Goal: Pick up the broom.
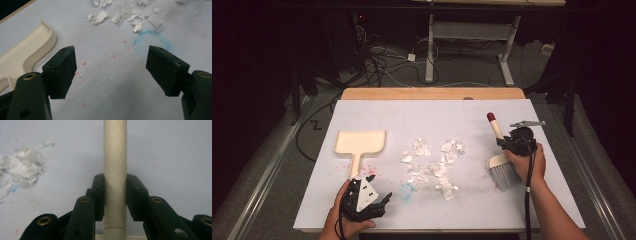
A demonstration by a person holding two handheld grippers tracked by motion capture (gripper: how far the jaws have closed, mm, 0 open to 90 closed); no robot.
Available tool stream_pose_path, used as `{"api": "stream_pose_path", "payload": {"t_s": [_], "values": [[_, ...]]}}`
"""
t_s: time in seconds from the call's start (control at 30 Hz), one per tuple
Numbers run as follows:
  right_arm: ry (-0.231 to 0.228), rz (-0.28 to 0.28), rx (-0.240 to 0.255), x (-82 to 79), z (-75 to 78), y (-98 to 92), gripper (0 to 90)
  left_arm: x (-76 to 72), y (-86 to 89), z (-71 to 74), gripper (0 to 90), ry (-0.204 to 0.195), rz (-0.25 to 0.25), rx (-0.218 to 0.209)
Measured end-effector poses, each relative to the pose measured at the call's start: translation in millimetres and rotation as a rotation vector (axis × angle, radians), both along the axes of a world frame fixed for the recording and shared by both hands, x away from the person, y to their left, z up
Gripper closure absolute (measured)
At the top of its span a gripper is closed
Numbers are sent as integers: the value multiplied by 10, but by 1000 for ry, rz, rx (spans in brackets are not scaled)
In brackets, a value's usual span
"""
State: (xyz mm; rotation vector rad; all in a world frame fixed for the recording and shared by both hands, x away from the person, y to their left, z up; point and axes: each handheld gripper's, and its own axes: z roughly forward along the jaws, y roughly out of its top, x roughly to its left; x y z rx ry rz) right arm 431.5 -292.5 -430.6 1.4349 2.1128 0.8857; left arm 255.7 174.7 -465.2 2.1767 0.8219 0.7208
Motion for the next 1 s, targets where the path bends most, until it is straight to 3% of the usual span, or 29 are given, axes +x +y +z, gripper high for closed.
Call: {"api": "stream_pose_path", "payload": {"t_s": [0.07,0.17,0.33,0.4,0.47,0.5,0.57,0.6,0.67,0.73,0.83,0.97,1.0], "values": [[-36,7,15,-50,55,-13,720,23,2,33,235,3,-2,-38],[-82,39,24,-126,129,-4,720,80,-25,80,236,2,3,-57],[-157,58,50,-237,244,30,720,225,-228,252,236,-1,-19,-109],[-194,65,61,-304,316,56,720,259,-345,342,236,-8,-38,-158],[-242,61,89,-388,386,80,720,265,-395,372,238,-11,-54,-163],[-281,70,97,-451,451,114,720,275,-568,450,241,-26,-92,-164],[-335,93,118,-559,564,175,719,292,-725,506,246,-21,-136,-183],[-335,93,118,-559,564,175,719,292,-725,506,246,-21,-136,-183],[-365,134,143,-680,676,280,719,300,-961,579,245,-13,-198,-211],[-361,163,140,-727,700,365,719,294,-1107,623,245,-5,-234,-243],[-346,203,188,-769,700,471,719,301,-1299,667,245,13,-273,-286],[-374,238,156,-863,716,644,719,332,-1468,668,249,22,-297,-301],[-380,243,165,-887,714,673,719,368,-1565,642,252,41,-305,-305]]}}
